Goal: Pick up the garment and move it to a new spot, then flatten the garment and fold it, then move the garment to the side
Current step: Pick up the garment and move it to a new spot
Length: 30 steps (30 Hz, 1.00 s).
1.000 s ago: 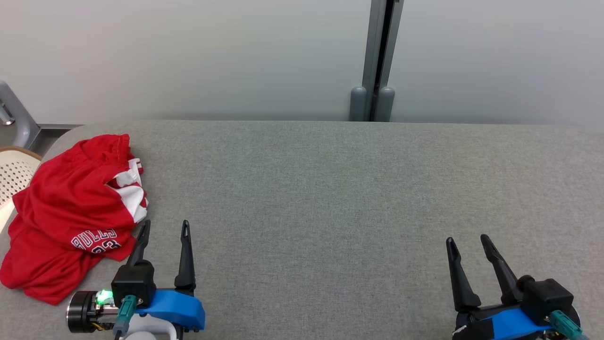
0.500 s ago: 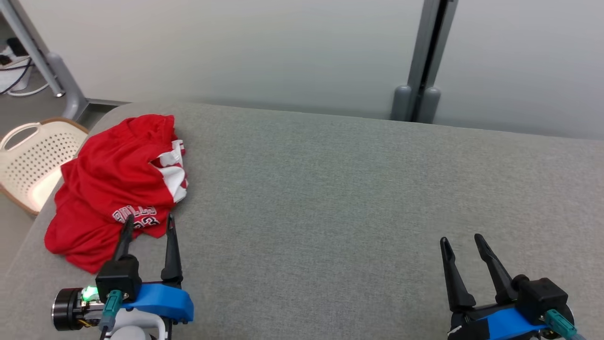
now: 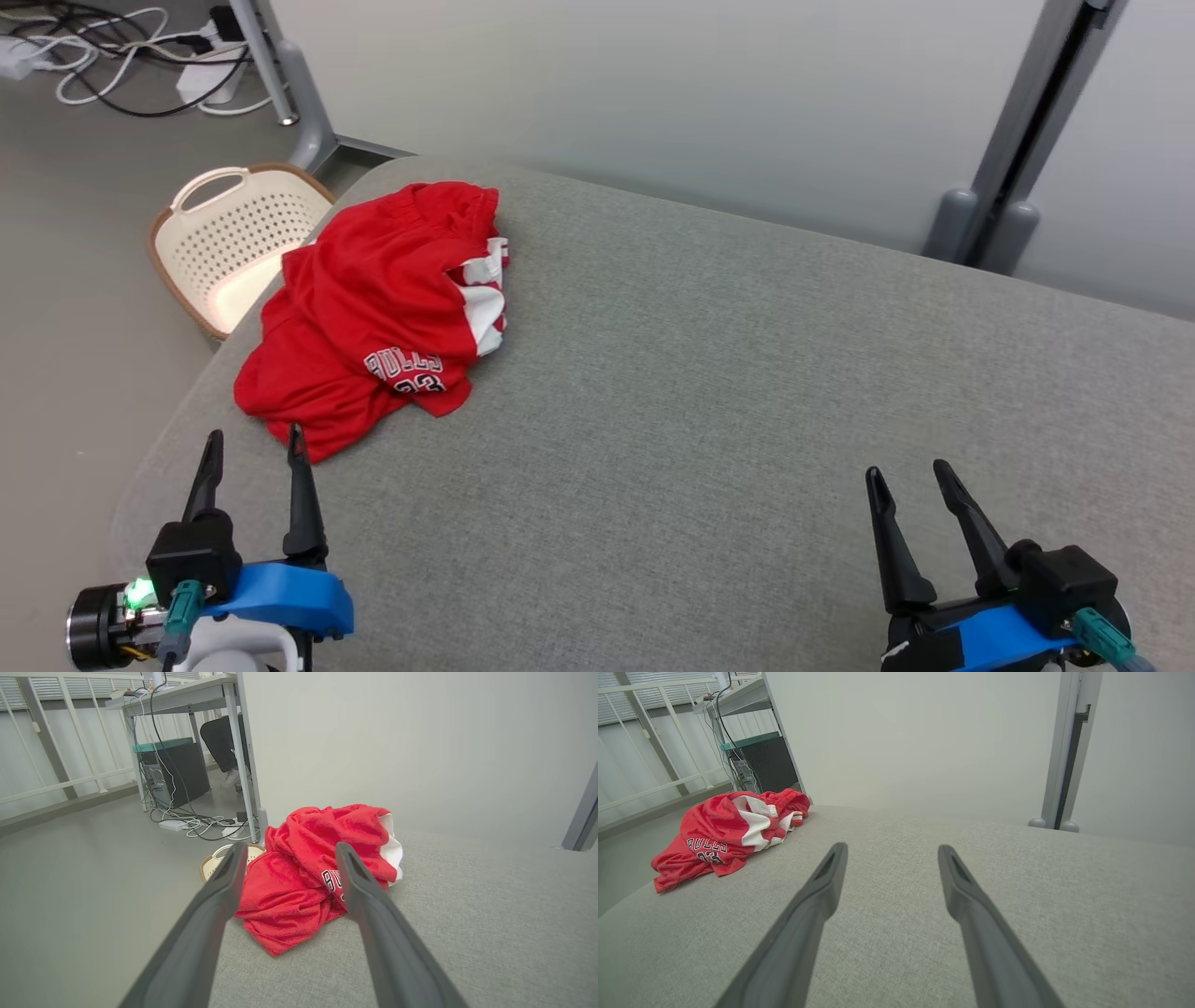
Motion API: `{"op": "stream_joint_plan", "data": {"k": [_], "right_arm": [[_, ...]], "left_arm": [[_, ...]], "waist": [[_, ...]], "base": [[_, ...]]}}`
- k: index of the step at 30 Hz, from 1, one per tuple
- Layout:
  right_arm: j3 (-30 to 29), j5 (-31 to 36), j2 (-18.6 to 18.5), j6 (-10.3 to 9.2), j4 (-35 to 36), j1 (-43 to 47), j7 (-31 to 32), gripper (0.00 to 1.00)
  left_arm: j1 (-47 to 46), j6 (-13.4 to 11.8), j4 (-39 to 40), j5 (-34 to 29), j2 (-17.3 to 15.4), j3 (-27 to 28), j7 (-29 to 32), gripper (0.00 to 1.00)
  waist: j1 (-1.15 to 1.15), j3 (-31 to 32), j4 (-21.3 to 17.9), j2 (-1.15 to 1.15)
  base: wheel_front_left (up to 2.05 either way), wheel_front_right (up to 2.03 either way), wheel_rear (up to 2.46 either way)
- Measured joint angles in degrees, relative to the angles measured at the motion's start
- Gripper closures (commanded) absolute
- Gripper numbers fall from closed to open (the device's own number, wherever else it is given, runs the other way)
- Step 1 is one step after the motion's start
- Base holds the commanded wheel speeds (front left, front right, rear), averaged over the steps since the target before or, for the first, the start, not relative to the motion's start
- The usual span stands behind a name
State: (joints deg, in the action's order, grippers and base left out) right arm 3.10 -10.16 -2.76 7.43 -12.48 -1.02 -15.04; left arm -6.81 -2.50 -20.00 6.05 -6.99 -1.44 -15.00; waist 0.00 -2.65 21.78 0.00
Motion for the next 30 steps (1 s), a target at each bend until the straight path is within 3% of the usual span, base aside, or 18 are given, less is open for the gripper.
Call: {"op": "stream_joint_plan", "data": {"k": [7, 14, 22, 30], "right_arm": [[0.6, 0.0, 0.0, 0.04, -0.3, -0.2, 0.0, 0.00], [0.8, 0.2, 0.0, 0.04, -0.3, -0.2, 0.0, 0.00], [0.4, 1.8, 0.0, 0.04, 0.2, -1.4, 0.0, 0.00], [0.5, 5.4, 0.0, 0.04, 3.0, -5.2, 0.1, 0.00]], "left_arm": [[1.3, -0.1, 0.4, 0.8, -0.6, 1.9, 0.0, 0.00], [1.6, -0.3, 0.8, 1.0, -0.3, 2.5, 0.0, 0.00], [-3.9, 1.5, -0.2, 1.6, -0.5, 2.4, 0.0, 0.00], [-17.3, 3.5, -2.1, 3.1, -3.7, 5.1, 0.0, 0.00]], "waist": [[-0.01, 0.0, 3.6, 0.00], [-0.01, -0.2, 4.0, 0.00], [-0.01, -1.7, 2.4, 0.00], [0.00, -5.9, -2.2, 0.00]], "base": [[0.00, 0.00, 0.00], [0.00, 0.00, 0.00], [0.00, 0.00, 0.00], [0.00, 0.00, 0.00]]}}
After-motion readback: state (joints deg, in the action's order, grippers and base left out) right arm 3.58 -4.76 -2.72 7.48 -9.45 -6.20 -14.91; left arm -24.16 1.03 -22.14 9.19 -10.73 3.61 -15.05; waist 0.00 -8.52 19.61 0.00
